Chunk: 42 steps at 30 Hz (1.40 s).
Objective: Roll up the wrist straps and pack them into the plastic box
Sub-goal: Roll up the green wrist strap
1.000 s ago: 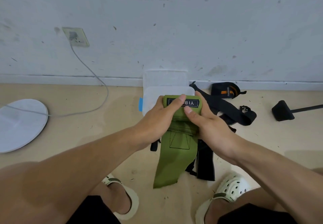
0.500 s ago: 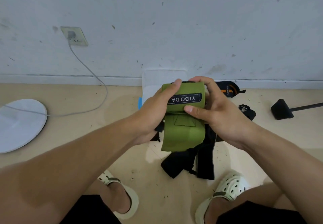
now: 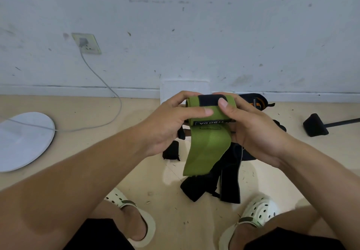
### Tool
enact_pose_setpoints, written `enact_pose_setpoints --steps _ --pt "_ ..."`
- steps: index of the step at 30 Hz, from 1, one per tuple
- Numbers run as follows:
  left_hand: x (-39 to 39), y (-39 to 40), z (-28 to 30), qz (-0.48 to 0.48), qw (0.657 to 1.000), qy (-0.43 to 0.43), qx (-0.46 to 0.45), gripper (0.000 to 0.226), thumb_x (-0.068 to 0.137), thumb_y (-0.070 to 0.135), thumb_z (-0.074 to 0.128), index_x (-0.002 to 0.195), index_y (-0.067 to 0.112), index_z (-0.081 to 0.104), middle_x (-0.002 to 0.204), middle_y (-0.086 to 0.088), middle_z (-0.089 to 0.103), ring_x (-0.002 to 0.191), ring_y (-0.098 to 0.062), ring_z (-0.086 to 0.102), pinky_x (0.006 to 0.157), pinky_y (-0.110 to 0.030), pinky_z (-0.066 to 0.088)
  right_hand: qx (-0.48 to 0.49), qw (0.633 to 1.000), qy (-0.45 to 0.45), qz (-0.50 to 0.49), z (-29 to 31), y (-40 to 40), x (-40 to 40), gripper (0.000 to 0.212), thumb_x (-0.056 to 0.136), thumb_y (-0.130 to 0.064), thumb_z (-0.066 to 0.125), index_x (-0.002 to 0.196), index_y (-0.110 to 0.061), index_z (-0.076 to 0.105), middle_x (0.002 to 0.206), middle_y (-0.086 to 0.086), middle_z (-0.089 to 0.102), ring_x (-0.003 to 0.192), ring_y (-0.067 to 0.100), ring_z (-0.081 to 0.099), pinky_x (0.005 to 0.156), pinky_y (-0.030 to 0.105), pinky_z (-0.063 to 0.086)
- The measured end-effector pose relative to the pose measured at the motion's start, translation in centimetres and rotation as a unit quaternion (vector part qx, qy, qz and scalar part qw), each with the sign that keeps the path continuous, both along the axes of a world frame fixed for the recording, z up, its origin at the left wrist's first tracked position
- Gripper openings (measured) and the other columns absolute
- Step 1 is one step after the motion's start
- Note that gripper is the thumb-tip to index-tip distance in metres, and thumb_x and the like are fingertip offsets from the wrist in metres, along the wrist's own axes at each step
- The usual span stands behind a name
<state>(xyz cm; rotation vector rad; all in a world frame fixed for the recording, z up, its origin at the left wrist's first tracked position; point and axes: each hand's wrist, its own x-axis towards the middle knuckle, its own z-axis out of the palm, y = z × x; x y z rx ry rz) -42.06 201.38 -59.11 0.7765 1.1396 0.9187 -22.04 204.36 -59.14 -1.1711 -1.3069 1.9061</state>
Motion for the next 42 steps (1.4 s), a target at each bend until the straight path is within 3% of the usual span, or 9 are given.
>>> enact_pose_setpoints --steps 7,12,14,19,22,27,32,36,42 --pt "-0.2 0.0 -0.3 -0.003 1.000 0.022 0.013 0.049 0.079 0.000 0.083 0.120 0.024 0.071 0.126 -0.010 0.070 0.102 -0.021 0.075 0.080 -0.032 0.060 -0.027 0.999 0.028 -0.014 0.1 0.3 0.2 0.055 0.079 -0.022 0.073 0.132 -0.023 0.063 0.131 0.016 0.068 0.107 0.026 0.071 0.086 0.038 0.059" --pt "0.0 -0.3 -0.5 -0.017 0.994 0.073 0.079 0.057 0.072 -0.013 0.084 0.109 0.028 0.074 0.125 -0.008 0.069 0.106 -0.026 0.074 0.090 -0.035 0.060 -0.053 0.998 0.032 -0.013 0.1 0.2 0.2 0.055 0.082 -0.030 0.073 0.134 -0.014 0.064 0.130 0.013 0.071 0.116 0.031 0.071 0.088 0.036 0.062" --pt "0.2 -0.4 -0.5 -0.013 0.991 0.099 0.093 0.060 0.070 -0.014 0.086 0.107 0.032 0.074 0.121 -0.004 0.071 0.109 -0.029 0.072 0.095 -0.039 0.060 -0.056 0.998 0.035 -0.013 0.1 0.2 0.1 0.052 0.085 -0.030 0.071 0.133 -0.010 0.065 0.128 0.015 0.072 0.111 0.028 0.073 0.084 0.033 0.063" --pt "0.4 -0.2 -0.4 0.037 0.996 0.073 0.031 0.087 0.068 -0.007 0.090 0.138 0.033 0.055 0.130 -0.005 0.066 0.104 -0.020 0.076 0.093 -0.040 0.062 -0.022 0.997 0.041 -0.056 0.1 0.3 0.2 0.056 0.081 -0.026 0.074 0.134 -0.014 0.063 0.133 0.018 0.068 0.115 0.032 0.072 0.082 0.035 0.062" --pt "0.4 -0.2 -0.3 0.017 0.999 0.014 -0.026 0.094 0.066 0.003 0.089 0.146 0.026 0.047 0.125 -0.010 0.074 0.106 -0.025 0.076 0.095 -0.046 0.061 0.023 0.996 0.035 -0.081 0.0 0.3 0.3 0.060 0.076 -0.024 0.077 0.134 -0.020 0.063 0.132 0.014 0.068 0.110 0.027 0.074 0.081 0.034 0.062" --pt "0.7 -0.5 0.0 -0.038 0.997 0.000 -0.072 0.066 0.073 0.045 0.080 0.132 0.017 0.069 0.121 -0.008 0.077 0.116 -0.030 0.072 0.102 -0.044 0.057 0.072 0.994 0.034 -0.079 -0.2 0.4 0.4 0.073 0.074 -0.014 0.079 0.142 -0.028 0.056 0.132 0.008 0.068 0.110 0.021 0.074 0.083 0.029 0.061" --pt "0.7 -0.7 0.1 -0.032 0.996 0.001 -0.085 0.052 0.083 0.060 0.068 0.122 0.026 0.076 0.117 -0.005 0.078 0.110 -0.028 0.075 0.101 -0.048 0.058 0.141 0.990 -0.006 -0.030 -0.6 0.3 0.3 0.085 0.078 -0.002 0.081 0.148 -0.038 0.049 0.140 -0.010 0.060 0.117 0.016 0.069 0.088 0.028 0.059" --pt "0.9 -0.8 0.0 -0.002 0.995 -0.012 -0.097 0.044 0.094 0.055 0.065 0.124 0.024 0.075 0.118 -0.007 0.078 0.109 -0.030 0.075 0.099 -0.050 0.059 0.174 0.984 -0.042 0.009 -0.9 0.3 0.2 0.089 0.082 0.002 0.080 0.151 -0.043 0.044 0.143 -0.018 0.056 0.123 0.015 0.064 0.090 0.031 0.060" --pt "0.4 -0.4 0.4 0.047 0.995 -0.045 -0.070 0.041 0.094 0.031 0.071 0.129 0.011 0.069 0.121 -0.009 0.077 0.105 -0.026 0.076 0.092 -0.044 0.062 0.098 0.995 -0.007 -0.011 -1.0 0.2 0.1 0.085 0.074 -0.021 0.082 0.150 -0.037 0.047 0.139 -0.004 0.065 0.122 0.017 0.068 0.104 0.042 0.055"
